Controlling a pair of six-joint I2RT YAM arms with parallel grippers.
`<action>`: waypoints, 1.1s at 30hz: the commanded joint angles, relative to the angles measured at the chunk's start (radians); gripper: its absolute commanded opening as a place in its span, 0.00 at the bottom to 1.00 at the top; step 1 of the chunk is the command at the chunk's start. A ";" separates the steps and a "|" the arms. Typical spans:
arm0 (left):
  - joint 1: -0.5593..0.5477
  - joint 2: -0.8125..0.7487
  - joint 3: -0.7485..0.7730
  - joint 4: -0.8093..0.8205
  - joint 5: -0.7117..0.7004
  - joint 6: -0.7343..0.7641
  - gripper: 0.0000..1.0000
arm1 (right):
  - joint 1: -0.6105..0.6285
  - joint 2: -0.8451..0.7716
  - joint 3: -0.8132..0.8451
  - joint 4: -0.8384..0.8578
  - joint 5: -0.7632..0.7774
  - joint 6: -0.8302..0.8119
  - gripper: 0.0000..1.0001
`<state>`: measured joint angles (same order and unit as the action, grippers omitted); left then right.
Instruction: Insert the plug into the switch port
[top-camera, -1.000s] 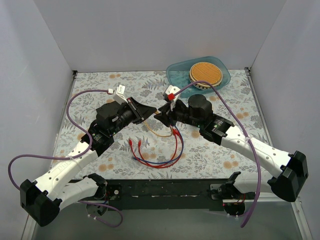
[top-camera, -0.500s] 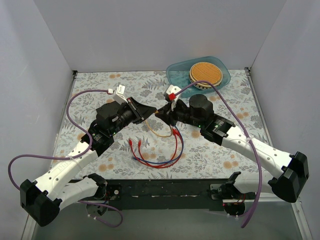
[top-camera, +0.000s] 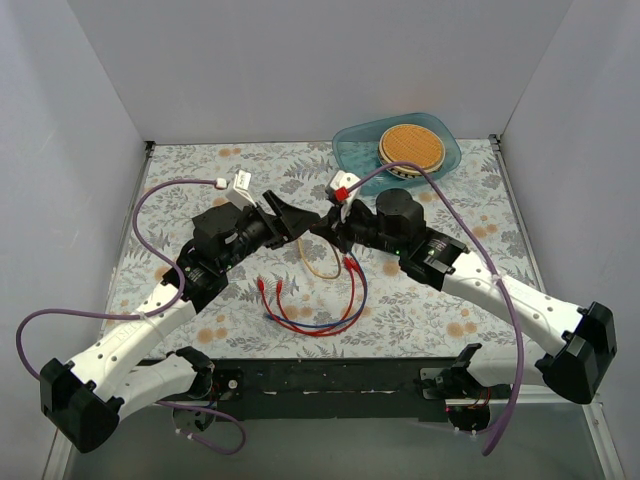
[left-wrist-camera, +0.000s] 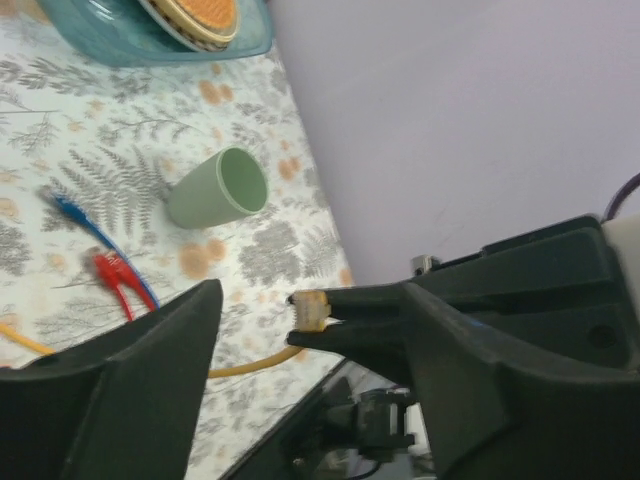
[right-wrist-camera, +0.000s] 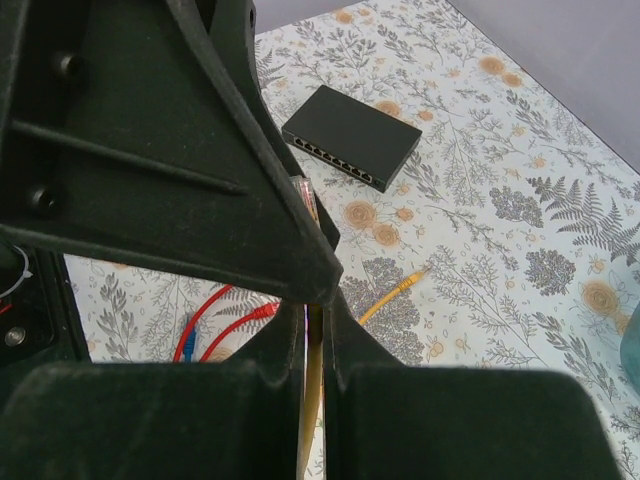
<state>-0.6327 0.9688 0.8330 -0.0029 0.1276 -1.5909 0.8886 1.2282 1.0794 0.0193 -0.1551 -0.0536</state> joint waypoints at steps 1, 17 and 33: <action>-0.005 -0.010 0.023 -0.081 -0.074 0.034 0.78 | 0.003 0.005 0.054 0.051 0.022 -0.008 0.01; 0.303 0.260 0.133 -0.298 -0.289 0.128 0.90 | -0.053 0.207 0.067 0.040 0.026 0.069 0.01; 0.631 0.706 0.291 -0.257 -0.442 0.166 0.92 | -0.138 0.396 0.137 0.050 -0.153 0.119 0.01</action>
<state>-0.0231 1.6062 1.0470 -0.3096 -0.2485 -1.4757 0.7689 1.6192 1.1805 0.0185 -0.2420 0.0422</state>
